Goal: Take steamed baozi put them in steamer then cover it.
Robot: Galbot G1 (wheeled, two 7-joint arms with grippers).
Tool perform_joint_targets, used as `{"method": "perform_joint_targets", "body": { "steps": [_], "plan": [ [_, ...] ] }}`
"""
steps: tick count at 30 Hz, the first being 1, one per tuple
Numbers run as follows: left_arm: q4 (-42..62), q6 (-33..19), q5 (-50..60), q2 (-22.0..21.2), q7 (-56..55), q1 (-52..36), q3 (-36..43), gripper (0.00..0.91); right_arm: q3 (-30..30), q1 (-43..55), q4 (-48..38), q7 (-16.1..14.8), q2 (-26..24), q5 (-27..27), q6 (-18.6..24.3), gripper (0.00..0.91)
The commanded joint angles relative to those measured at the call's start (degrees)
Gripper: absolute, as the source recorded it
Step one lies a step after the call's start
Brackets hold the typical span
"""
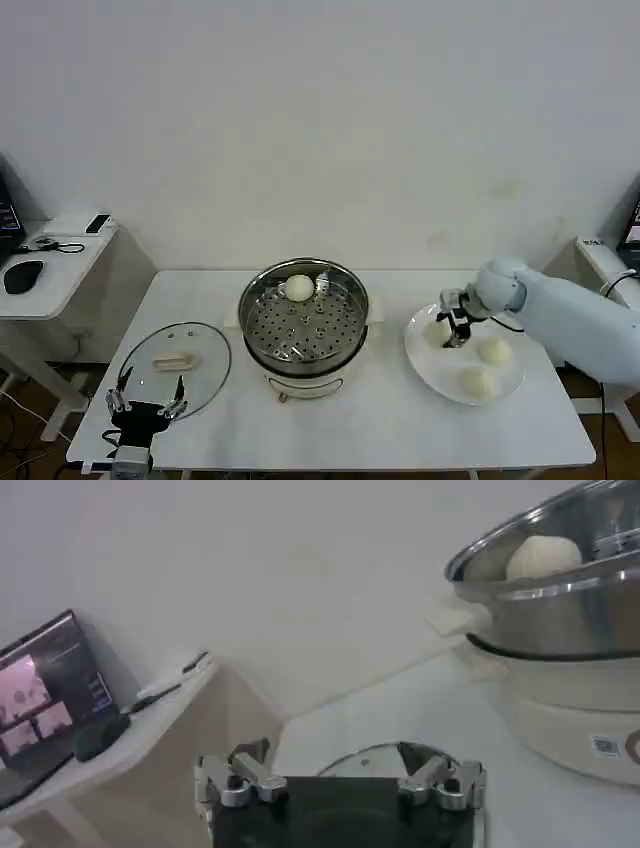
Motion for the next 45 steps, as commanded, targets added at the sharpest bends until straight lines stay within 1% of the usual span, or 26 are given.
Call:
{"method": "perform_joint_targets", "body": {
  "steps": [1,4,6,8,10,13,15,16,17,19,22,25,28,31,36,38,42,45],
  "plan": [
    [-0.6,0.3,0.0,0.2,0.1,-0.1,0.2,0.907,-1.2,10.8,-0.1,-1.4,1.0,3.4,1.1,0.655],
    [-1.3,0.6,0.0,0.3,0.2,0.1,0.4,0.907,-3.4,16.2,-0.8,-1.6,3.7,5.4,1.2,0.655],
    [-1.7,0.7,0.0,0.3,0.2,0.2,0.5,0.907,-6.1,20.7,-1.4,-1.5,5.7,6.9,1.1,0.655],
    [-2.0,0.8,0.0,0.3,0.2,0.1,0.6,0.907,-9.0,26.1,-1.9,-1.4,8.2,8.9,0.4,0.655],
    [-2.1,0.8,0.0,0.2,0.2,0.1,0.5,0.907,-10.5,28.7,-2.0,-1.0,10.2,11.2,-0.3,0.655],
    [-2.3,0.8,-0.1,0.2,0.1,0.3,0.5,0.907,-13.4,32.1,-1.7,0.2,13.7,14.7,-2.4,0.665],
    [-2.5,0.8,-0.1,0.3,0.1,0.3,0.4,0.907,-15.7,34.2,-1.5,1.4,17.5,18.4,-4.0,0.665],
    [-2.6,0.8,-0.1,0.3,0.1,0.3,0.3,0.907,-16.3,34.6,-1.4,1.9,18.1,19.4,-4.6,0.665],
    [-2.6,0.8,-0.2,0.3,0.1,0.2,0.2,0.907,-17.4,35.1,-1.0,2.7,20.6,21.2,-5.8,0.665],
    [-2.5,0.8,-0.3,0.3,0.1,-0.1,-0.2,0.907,-18.5,35.4,-0.4,3.6,23.5,24.0,-7.6,0.665],
    [-2.3,0.8,-0.5,0.3,0.1,-0.4,-0.7,0.907,-19.9,34.7,-0.2,5.6,28.1,26.5,-10.2,0.665],
    [-2.6,0.9,-0.9,0.4,0.1,-0.3,-1.2,0.907,-21.0,33.1,-0.2,7.8,31.8,31.4,-13.1,0.665],
    [-3.8,1.1,-1.1,0.5,0.1,-0.1,-1.4,0.907,-21.5,31.3,-0.1,9.7,34.1,34.7,-16.0,0.665],
    [-4.4,1.4,-1.4,0.5,0.2,-0.2,-2.0,0.907,-22.8,29.7,-0.9,11.2,36.0,37.2,-18.0,0.665],
    [-4.7,1.3,-1.8,0.4,0.2,-0.2,-2.5,0.907,-22.4,26.7,-4.0,12.5,39.2,39.7,-19.8,0.665],
    [-4.7,1.3,-1.8,0.3,0.1,-0.1,-2.6,0.907,-22.2,25.6,-4.7,13.4,40.4,40.9,-21.2,0.665],
    [-4.8,1.4,-1.9,0.4,0.2,-0.2,-2.9,0.907,-22.2,24.0,-4.7,14.5,41.4,42.0,-23.8,0.665],
    [-4.8,1.4,-1.9,0.4,0.2,-0.2,-3.0,0.907,-22.6,23.1,-4.7,15.3,41.7,42.3,-24.6,0.665]
  ]
}}
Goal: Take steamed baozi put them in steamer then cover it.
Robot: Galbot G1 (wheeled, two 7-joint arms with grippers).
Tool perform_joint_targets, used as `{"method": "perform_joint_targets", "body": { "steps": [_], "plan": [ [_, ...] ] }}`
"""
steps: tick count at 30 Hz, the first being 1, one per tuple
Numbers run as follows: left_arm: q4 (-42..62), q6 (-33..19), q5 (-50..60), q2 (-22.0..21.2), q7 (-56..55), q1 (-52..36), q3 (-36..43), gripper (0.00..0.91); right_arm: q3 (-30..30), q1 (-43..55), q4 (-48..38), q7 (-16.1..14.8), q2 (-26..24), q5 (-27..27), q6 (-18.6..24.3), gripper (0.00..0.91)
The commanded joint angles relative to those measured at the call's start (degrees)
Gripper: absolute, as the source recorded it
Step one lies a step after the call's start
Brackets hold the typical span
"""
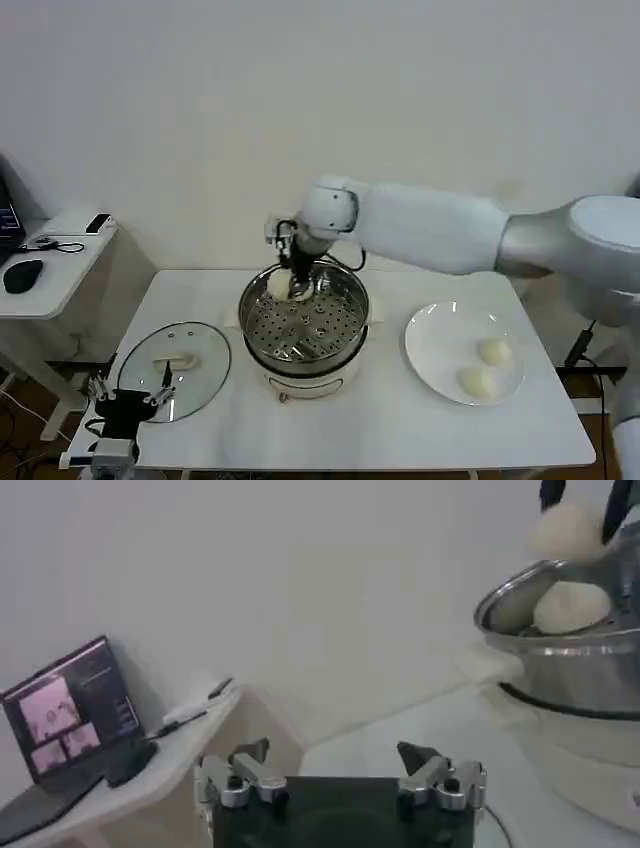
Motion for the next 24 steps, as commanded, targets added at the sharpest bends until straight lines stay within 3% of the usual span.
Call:
{"method": "perform_joint_targets", "body": {
  "steps": [1,19,21,22,24],
  "plan": [
    [-0.4,0.0,-0.1,0.1,0.0,-0.1,-0.4,0.907,-1.3,-2.9,-1.6,3.0,4.8,5.0,-5.0,0.665],
    [-0.5,-0.1,0.0,-0.1,-0.1,0.3,-0.6,0.907,-0.5,-5.9,-5.6,3.2,5.9,2.2,-5.0,0.675],
    [-0.7,-0.2,0.0,-0.1,-0.1,0.5,-0.6,0.907,-0.4,-6.1,-5.6,3.2,5.8,1.9,-5.0,0.776],
    [-0.7,-0.2,0.0,-0.2,-0.1,0.5,-0.6,0.907,-0.4,-6.3,-5.6,3.2,5.8,1.8,-5.0,0.907],
    [-0.8,-0.2,0.0,-0.2,-0.1,0.6,-0.6,0.907,-0.3,-6.4,-5.5,3.3,5.6,1.4,-5.0,0.907]
  ]
}}
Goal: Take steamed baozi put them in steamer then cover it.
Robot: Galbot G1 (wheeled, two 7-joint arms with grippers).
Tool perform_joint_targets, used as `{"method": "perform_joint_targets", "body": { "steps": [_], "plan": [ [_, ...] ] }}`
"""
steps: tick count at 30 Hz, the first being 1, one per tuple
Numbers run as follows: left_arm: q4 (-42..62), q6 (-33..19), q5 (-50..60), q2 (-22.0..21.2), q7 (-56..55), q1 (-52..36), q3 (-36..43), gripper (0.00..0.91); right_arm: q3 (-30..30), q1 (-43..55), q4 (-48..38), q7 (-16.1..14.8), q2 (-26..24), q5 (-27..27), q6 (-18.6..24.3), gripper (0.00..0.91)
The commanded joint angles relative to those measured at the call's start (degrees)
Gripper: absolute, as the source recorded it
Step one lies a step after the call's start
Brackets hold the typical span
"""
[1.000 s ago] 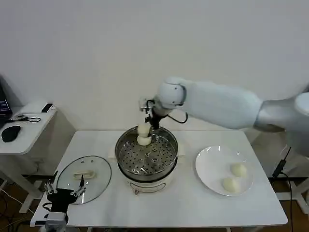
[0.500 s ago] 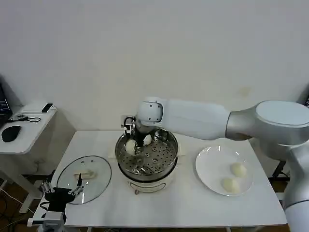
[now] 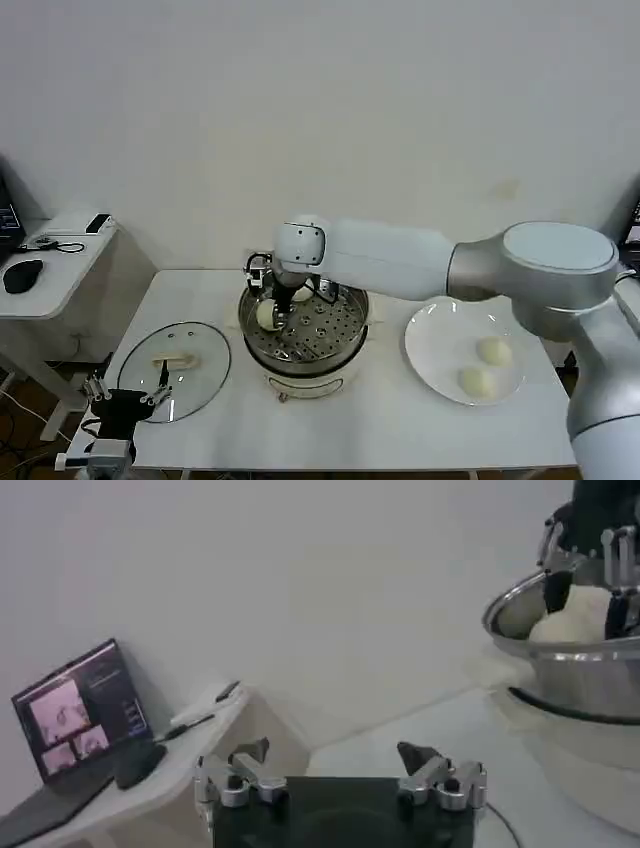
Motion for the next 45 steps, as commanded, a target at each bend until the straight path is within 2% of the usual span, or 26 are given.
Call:
{"method": "perform_joint_targets", "body": {
  "steps": [1,6,12,18,23,24,26,30,32,33,38,45],
  "plan": [
    [-0.3,0.0,0.1,0.0,0.0,0.2,0.1,0.907,0.1,-0.7,-0.6,0.4,0.5,-0.3,-0.6,0.907],
    [-0.3,0.0,0.1,0.0,0.0,0.1,0.2,0.907,0.9,1.2,1.3,0.5,-1.4,-0.4,-0.3,0.907],
    [-0.1,-0.2,0.1,0.1,-0.1,0.3,0.6,0.907,0.7,5.4,6.0,-0.7,-6.5,-3.0,1.3,0.907],
    [0.1,-0.2,0.1,0.3,-0.1,0.1,0.8,0.907,0.8,9.9,11.4,-3.1,-13.9,-5.2,3.0,0.907],
    [0.7,-0.2,0.0,0.7,0.0,-0.3,0.9,0.907,0.5,13.9,15.5,-6.5,-23.1,-7.3,4.9,0.907],
    [0.9,-0.1,0.0,0.9,0.0,-0.4,0.7,0.907,0.8,14.2,16.3,-7.1,-25.5,-9.7,5.7,0.907],
    [1.1,-0.1,-0.1,1.1,0.1,-0.6,0.6,0.907,0.1,14.4,17.5,-8.1,-28.5,-11.0,6.3,0.907],
    [2.2,0.0,-0.1,1.7,0.2,-1.5,1.1,0.907,-1.1,13.5,19.9,-10.6,-35.0,-17.0,9.1,0.907],
    [2.7,0.1,-0.1,1.9,0.3,-1.9,1.5,0.907,-0.9,12.6,20.3,-11.1,-37.4,-18.8,10.1,0.907],
    [2.9,0.2,-0.1,1.9,0.3,-2.1,1.7,0.907,-0.2,11.5,20.9,-12.0,-40.5,-20.9,11.4,0.907],
    [4.2,0.2,0.1,2.0,0.3,-2.7,2.6,0.907,2.1,5.5,23.3,-13.4,-49.3,-25.8,14.0,0.907],
    [5.8,0.2,0.2,2.5,0.3,-3.3,3.2,0.907,3.3,-0.9,25.8,-15.4,-57.1,-30.9,17.7,0.907]
  ]
}}
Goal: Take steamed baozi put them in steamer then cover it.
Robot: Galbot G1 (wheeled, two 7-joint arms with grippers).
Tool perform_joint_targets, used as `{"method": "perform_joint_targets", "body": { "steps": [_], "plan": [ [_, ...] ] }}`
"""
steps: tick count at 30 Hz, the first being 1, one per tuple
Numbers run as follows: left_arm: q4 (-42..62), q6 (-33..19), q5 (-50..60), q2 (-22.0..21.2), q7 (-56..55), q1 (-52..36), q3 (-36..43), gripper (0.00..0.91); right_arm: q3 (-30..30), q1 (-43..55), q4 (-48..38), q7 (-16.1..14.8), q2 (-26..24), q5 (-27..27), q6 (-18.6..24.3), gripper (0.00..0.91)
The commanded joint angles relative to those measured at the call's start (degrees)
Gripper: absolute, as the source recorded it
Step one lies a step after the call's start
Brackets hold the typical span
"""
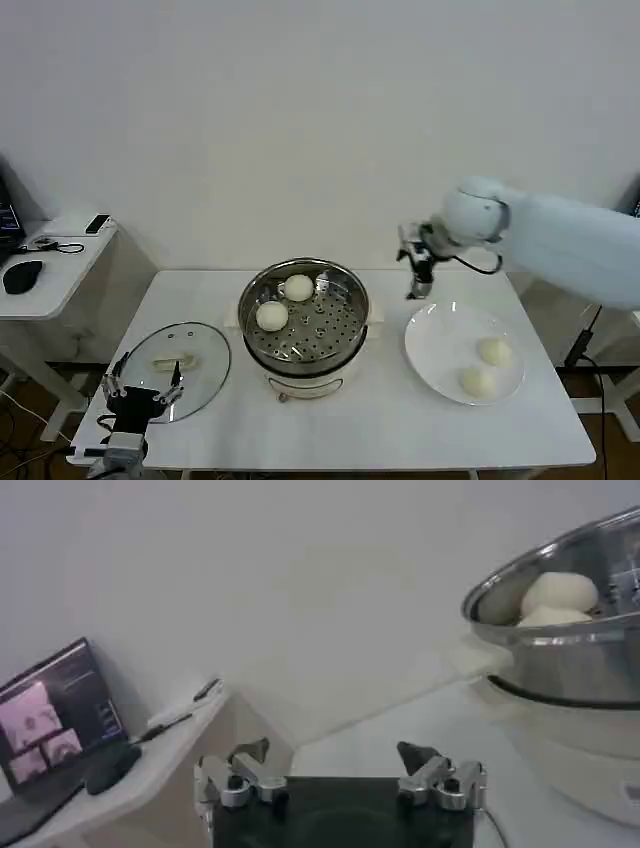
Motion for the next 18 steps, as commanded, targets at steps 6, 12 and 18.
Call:
{"method": "perform_joint_targets", "body": {
  "steps": [6,12,18],
  "plan": [
    [2.4,0.3,0.4,0.1,0.2,-0.8,1.3,0.907,6.0,-14.6,5.2,-5.8,-20.4,-14.3,8.5,0.907],
    [2.7,0.3,0.9,-0.2,0.2,-0.7,1.7,0.907,10.5,-20.5,6.9,-8.8,-22.8,-16.7,10.0,0.907],
    [2.3,0.2,1.5,-0.8,0.1,-0.1,2.3,0.907,14.3,-26.3,6.3,-8.4,-22.8,-17.4,10.9,0.907]
  ]
}}
